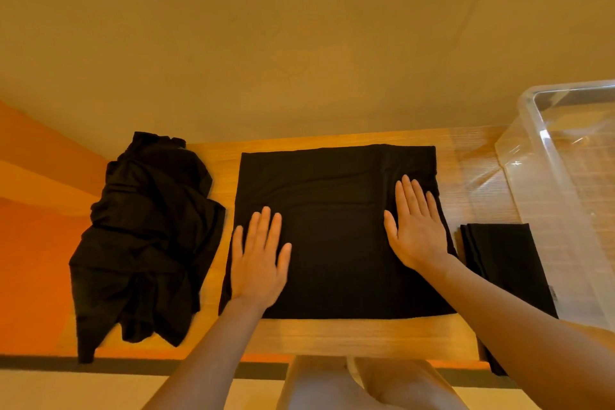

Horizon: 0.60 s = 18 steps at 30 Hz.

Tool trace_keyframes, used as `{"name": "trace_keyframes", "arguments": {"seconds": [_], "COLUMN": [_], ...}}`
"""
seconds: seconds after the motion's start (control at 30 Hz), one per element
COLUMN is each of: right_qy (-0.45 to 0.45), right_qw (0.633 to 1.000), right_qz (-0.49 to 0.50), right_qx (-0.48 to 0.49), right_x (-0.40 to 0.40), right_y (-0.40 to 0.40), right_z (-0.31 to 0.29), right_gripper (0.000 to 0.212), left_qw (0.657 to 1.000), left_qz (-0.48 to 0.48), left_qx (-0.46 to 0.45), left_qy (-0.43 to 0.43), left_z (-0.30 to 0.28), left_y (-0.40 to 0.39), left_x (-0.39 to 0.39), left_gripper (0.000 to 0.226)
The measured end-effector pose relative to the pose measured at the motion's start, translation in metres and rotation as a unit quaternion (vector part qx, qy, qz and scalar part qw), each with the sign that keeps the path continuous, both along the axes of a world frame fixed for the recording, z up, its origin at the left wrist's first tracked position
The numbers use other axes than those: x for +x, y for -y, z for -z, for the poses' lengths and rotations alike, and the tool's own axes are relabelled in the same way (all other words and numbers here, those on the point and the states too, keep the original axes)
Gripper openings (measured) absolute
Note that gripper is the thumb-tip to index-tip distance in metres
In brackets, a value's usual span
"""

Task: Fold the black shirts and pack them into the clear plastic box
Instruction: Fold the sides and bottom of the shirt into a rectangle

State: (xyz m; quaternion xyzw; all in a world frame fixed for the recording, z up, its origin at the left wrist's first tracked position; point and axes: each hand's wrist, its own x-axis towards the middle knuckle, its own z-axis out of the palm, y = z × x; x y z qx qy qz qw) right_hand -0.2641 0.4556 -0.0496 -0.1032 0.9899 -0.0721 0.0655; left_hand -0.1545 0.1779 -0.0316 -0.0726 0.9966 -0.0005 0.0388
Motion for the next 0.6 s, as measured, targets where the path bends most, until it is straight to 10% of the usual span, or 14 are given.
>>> {"name": "trace_keyframes", "arguments": {"seconds": [0.6], "right_qy": [-0.006], "right_qw": [1.000], "right_qz": [0.022], "right_qx": [0.001], "right_x": [0.151], "right_y": [-0.041], "right_z": [-0.002], "right_gripper": [0.065], "left_qw": [0.998], "left_qz": [0.003], "left_qx": [0.053], "left_qy": [0.030], "left_z": [0.014], "left_y": [0.016], "left_x": [0.094], "left_gripper": [0.069]}}
